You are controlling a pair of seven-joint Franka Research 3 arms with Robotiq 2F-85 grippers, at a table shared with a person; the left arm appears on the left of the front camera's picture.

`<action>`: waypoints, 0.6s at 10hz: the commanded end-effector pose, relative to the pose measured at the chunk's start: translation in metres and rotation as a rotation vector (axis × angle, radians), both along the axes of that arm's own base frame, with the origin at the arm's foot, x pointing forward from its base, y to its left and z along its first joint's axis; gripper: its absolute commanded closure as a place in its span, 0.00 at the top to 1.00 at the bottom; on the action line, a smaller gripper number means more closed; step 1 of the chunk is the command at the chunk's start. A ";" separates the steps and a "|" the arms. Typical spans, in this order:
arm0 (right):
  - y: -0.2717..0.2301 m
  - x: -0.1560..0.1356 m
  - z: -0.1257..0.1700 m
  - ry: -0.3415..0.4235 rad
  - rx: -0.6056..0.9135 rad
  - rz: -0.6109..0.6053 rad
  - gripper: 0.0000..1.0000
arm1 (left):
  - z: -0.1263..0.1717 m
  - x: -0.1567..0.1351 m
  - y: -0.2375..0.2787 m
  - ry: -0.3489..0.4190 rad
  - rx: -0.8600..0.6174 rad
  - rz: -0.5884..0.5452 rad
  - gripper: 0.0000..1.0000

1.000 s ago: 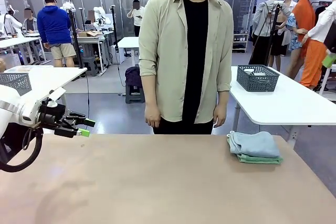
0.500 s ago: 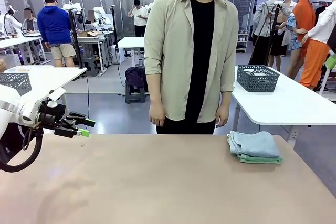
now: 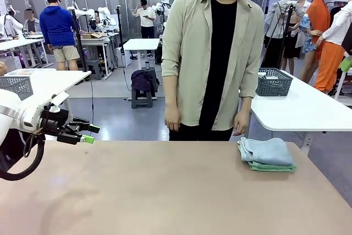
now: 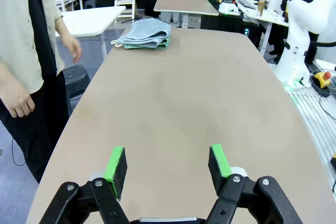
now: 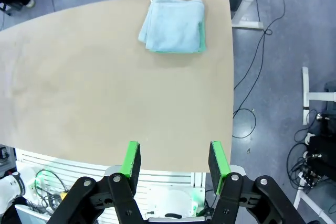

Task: Fold the towels and place them in the basket.
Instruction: Stack the folded Towel with hook on the right side of the table.

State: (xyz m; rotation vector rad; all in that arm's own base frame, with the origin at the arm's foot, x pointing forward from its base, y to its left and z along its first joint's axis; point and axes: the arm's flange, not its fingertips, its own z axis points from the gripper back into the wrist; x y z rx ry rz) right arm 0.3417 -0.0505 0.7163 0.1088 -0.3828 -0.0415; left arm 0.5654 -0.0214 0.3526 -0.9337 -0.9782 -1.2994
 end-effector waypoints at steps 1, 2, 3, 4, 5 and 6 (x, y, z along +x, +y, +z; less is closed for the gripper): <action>0.000 0.001 0.001 -0.002 -0.003 -0.004 0.66 | 0.002 -0.001 0.000 -0.003 -0.002 -0.001 0.80; 0.000 0.001 0.001 -0.002 -0.003 -0.004 0.66 | 0.002 -0.001 0.000 -0.003 -0.002 -0.001 0.80; 0.000 0.001 0.001 -0.002 -0.003 -0.004 0.66 | 0.002 -0.001 0.000 -0.003 -0.002 -0.001 0.80; 0.000 0.001 0.001 -0.002 -0.003 -0.004 0.66 | 0.002 -0.001 0.000 -0.003 -0.002 -0.001 0.80; 0.000 0.001 0.001 -0.002 -0.003 -0.004 0.66 | 0.002 -0.001 0.000 -0.003 -0.002 -0.001 0.80; 0.000 0.001 0.001 -0.002 -0.003 -0.004 0.66 | 0.002 -0.001 0.000 -0.003 -0.002 -0.001 0.80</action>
